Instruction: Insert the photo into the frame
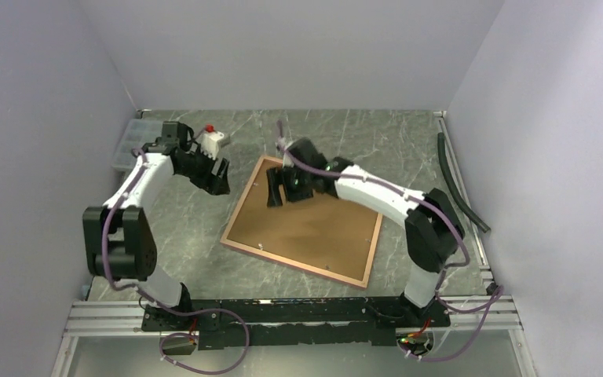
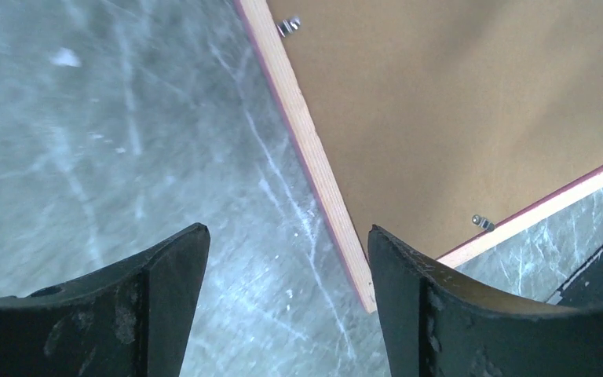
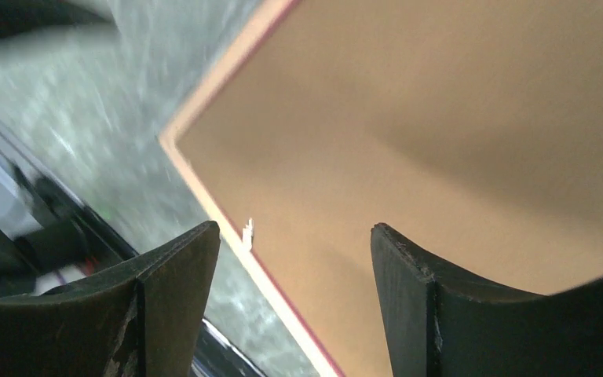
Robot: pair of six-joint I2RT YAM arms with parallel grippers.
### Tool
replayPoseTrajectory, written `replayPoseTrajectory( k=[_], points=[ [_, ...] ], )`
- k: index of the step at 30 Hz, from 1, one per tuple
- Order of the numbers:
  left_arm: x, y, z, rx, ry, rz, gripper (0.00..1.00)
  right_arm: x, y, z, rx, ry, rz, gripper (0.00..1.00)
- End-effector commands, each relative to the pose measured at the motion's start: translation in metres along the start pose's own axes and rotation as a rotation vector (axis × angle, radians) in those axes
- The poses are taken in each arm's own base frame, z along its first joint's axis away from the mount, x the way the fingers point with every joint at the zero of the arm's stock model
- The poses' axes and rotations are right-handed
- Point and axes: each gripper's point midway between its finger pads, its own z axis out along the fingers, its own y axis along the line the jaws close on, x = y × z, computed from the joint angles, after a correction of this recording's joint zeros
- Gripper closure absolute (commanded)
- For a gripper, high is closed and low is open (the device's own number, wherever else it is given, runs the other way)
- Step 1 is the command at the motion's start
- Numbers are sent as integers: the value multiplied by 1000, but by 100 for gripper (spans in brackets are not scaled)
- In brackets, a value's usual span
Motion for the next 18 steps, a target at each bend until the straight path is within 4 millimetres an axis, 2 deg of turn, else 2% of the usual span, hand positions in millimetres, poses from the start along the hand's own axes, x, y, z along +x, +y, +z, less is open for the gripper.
replayPoseTrajectory(
  k=[1, 5, 8, 11, 14, 18],
  points=[
    [-33, 0, -52, -115, -105, 36, 20, 76, -5, -7, 114, 83, -263, 27],
    [-40, 10, -86, -231, -153, 20, 18, 111, 9, -9, 119, 90, -386, 33],
    [-54, 26, -121, -395, -273, -33, 17, 129, 11, -6, 153, 98, -454, 37],
    [-65, 26, -147, -477, -360, -36, 6, 147, 12, 0, 187, 115, -519, 40],
    [-64, 13, -149, -421, -338, -54, 5, 162, 9, 3, 211, 130, -555, 43],
    [-60, 0, -146, -355, -309, -34, 5, 173, 9, 4, 225, 121, -591, 45]
  ],
)
